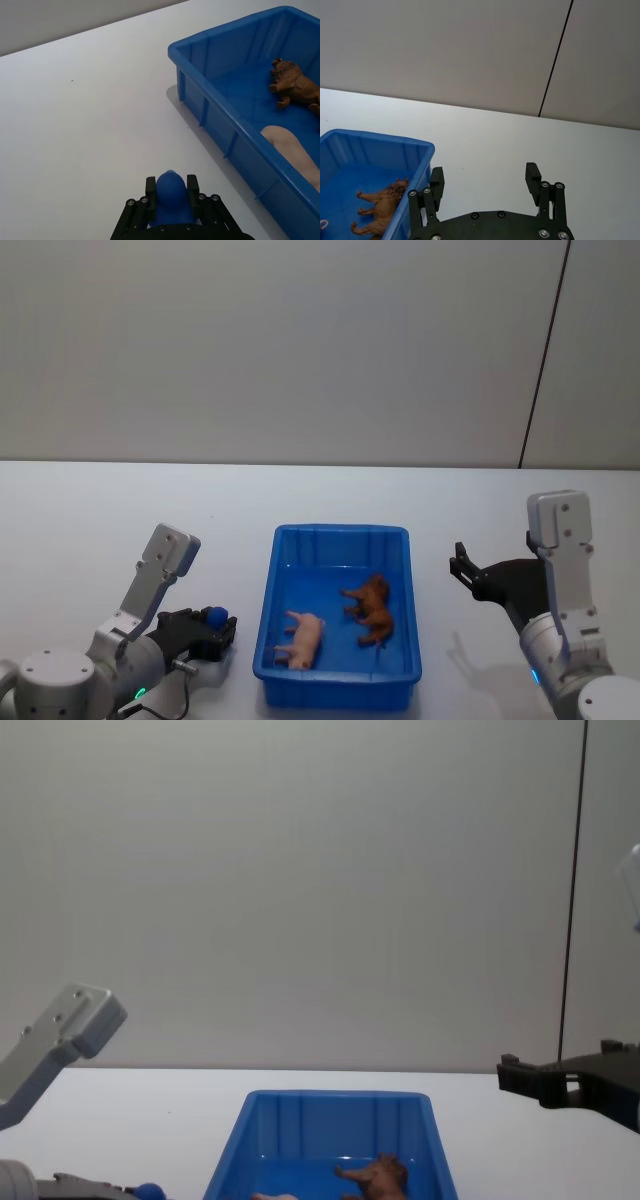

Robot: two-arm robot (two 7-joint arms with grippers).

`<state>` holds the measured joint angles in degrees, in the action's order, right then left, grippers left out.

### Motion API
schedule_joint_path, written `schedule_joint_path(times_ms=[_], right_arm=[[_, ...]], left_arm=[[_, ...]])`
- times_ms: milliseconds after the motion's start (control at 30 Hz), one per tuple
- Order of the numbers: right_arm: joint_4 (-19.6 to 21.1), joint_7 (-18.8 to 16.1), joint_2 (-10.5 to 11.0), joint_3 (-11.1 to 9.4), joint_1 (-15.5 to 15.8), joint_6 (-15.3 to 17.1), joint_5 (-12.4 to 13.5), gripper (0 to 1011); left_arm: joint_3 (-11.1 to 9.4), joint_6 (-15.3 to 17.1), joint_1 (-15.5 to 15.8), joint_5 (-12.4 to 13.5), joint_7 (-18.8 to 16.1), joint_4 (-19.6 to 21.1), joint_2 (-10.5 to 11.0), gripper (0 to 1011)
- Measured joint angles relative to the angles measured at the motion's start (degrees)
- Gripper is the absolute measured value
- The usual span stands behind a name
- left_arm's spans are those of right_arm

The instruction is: Pick up the two dolls from the table and place them into the box.

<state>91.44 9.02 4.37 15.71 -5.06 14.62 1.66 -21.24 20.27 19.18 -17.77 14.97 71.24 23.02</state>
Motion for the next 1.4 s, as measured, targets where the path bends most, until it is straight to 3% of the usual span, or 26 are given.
schedule_joint_path(times_ms=[300, 767, 1033, 1300, 1400], right_arm=[[0.0, 0.0, 0.0, 0.0, 0.0, 0.0, 0.0, 1001], [0.0, 0.0, 0.0, 0.0, 0.0, 0.0, 0.0, 1001], [0.0, 0.0, 0.0, 0.0, 0.0, 0.0, 0.0, 1001], [0.0, 0.0, 0.0, 0.0, 0.0, 0.0, 0.0, 1001], [0.0, 0.0, 0.0, 0.0, 0.0, 0.0, 0.0, 1001]], left_arm=[[-0.21, -0.14, 0.12, 1.29, -0.05, 0.58, -0.16, 304], [-0.05, -2.07, -0.53, 4.69, 0.43, 7.73, 0.96, 228], [0.05, -4.58, 0.21, 6.85, 3.47, 11.57, 1.17, 183], [-0.1, -8.39, 1.81, 7.63, 8.27, 12.46, 0.49, 137], [-0.21, -9.55, 2.42, 7.63, 9.89, 12.23, 0.15, 170]])
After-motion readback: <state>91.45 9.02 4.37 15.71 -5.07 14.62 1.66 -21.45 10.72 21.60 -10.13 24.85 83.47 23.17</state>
